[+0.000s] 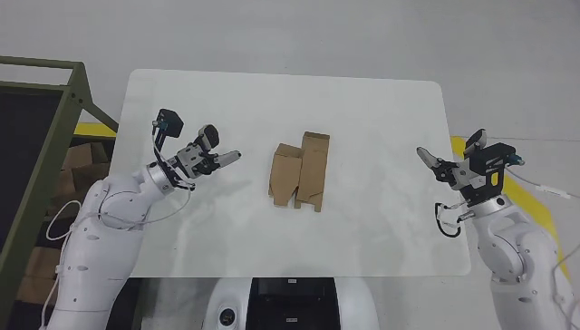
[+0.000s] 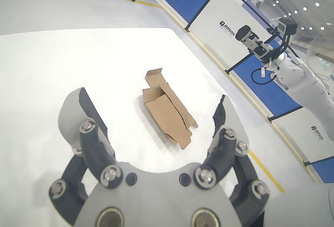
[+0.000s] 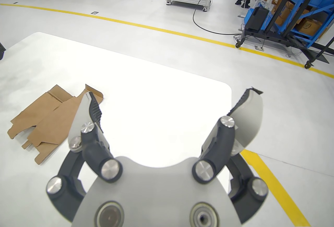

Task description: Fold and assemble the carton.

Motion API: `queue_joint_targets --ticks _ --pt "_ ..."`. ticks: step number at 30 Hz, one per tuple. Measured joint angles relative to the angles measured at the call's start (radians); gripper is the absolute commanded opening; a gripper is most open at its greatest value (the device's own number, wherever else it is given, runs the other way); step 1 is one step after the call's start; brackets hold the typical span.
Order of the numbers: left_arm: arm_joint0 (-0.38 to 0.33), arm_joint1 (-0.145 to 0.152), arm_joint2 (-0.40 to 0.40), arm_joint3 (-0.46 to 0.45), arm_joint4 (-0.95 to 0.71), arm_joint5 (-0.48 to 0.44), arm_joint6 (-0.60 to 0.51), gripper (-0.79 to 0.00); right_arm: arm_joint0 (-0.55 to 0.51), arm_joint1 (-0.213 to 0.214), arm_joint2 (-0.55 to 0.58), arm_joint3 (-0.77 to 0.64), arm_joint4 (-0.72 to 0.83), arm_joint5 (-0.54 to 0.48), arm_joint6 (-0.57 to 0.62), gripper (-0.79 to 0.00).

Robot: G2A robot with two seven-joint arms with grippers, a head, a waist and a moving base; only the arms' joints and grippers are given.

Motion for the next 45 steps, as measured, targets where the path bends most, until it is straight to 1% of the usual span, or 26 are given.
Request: queue_joint_targets --ticks 9,24,27,30,33,36,37,40,42,45 --pt "0.024 0.008 -0.034 -0.027 0.002 0.007 0.039 0.0 0.0 0.0 0.0 0.0 0.0 0.0 0.0 0.0" --pt "0.025 0.008 -0.034 -0.027 0.003 0.007 0.039 0.0 0.0 0.0 0.0 0.0 0.0 0.0 0.0 0.0" --pt "0.02 0.008 -0.02 -0.036 -0.009 0.008 0.026 0.0 0.0 0.0 0.0 0.0 0.0 0.0 0.0 0.0" --pt "0.004 0.012 0.007 -0.032 -0.072 0.023 -0.036 0.0 0.0 0.0 -0.001 0.0 0.002 -0.001 -0.001 0.0" --pt "-0.018 0.017 0.029 -0.025 -0.146 0.041 -0.131 0.0 -0.008 0.0 -0.004 0.003 0.005 -0.029 -0.031 0.0" --pt "-0.04 0.021 0.061 -0.014 -0.209 0.072 -0.22 0.0 -0.025 0.004 0.007 0.005 -0.056 -0.065 -0.079 0.0" --pt "-0.052 0.024 0.072 -0.009 -0.231 0.088 -0.26 0.0 -0.036 0.006 0.013 0.004 -0.072 -0.092 -0.108 0.0" --pt "-0.077 0.028 0.093 -0.012 -0.233 0.134 -0.333 0.0 -0.071 0.01 0.042 0.003 -0.103 -0.143 -0.182 0.0" --pt "-0.08 0.03 0.096 -0.021 -0.219 0.151 -0.342 0.0 -0.087 0.01 0.056 0.003 -0.097 -0.147 -0.209 0.0" --pt "-0.078 0.031 0.093 -0.026 -0.211 0.161 -0.337 0.0 -0.088 0.01 0.057 0.003 -0.094 -0.145 -0.21 0.0"
